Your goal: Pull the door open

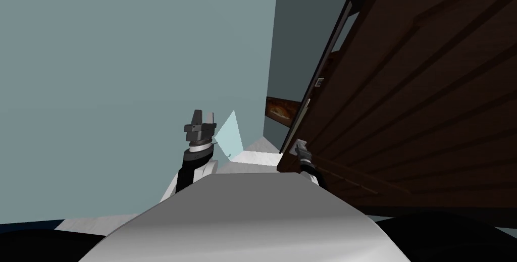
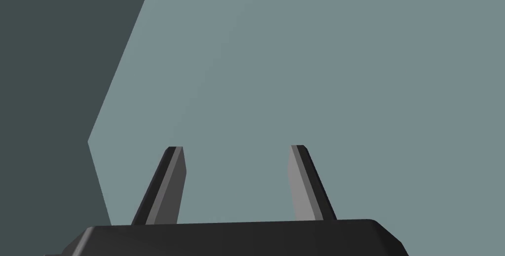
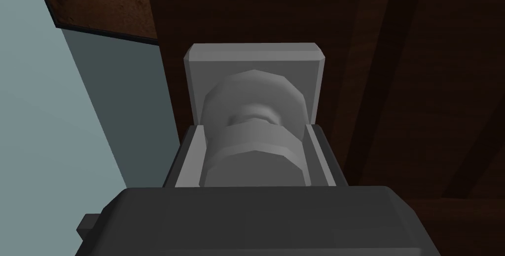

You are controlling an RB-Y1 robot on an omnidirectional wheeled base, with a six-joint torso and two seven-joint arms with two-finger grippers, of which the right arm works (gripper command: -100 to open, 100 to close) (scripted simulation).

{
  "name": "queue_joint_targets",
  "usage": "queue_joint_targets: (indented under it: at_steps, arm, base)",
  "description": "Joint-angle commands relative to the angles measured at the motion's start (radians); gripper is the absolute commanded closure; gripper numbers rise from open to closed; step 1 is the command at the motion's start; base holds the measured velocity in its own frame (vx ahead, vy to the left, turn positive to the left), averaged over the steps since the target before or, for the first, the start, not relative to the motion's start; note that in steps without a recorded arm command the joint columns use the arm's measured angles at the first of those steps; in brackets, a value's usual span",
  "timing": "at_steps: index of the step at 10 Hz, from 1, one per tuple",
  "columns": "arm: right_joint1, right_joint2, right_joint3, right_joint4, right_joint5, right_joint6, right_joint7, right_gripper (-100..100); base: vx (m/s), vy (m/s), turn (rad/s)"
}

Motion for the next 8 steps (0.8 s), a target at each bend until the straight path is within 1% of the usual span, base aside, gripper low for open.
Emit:
queue_joint_targets:
  at_steps: [1, 2, 3, 7, 8]
  arm:
    - [0.001, -0.009, 0.014, -0.005, 0.006, 0.0, -0.012, 100]
    - [-0.001, -0.005, 0.01, 0.002, 0.004, -0.001, -0.008, 100]
    - [0.002, -0.016, 0.026, 0.001, 0.01, -0.001, -0.021, 100]
    - [0.004, -0.043, 0.053, -0.004, 0.023, -0.008, -0.049, 100]
    - [0.005, -0.054, 0.064, -0.007, 0.029, -0.01, -0.061, 100]
  base:
    - [-0.226, -0.024, 0.073]
    - [-0.087, -0.016, 0.031]
    - [-0.13, 0.0, 0.103]
    - [-0.226, -0.012, 0.104]
    - [-0.243, -0.033, 0.145]
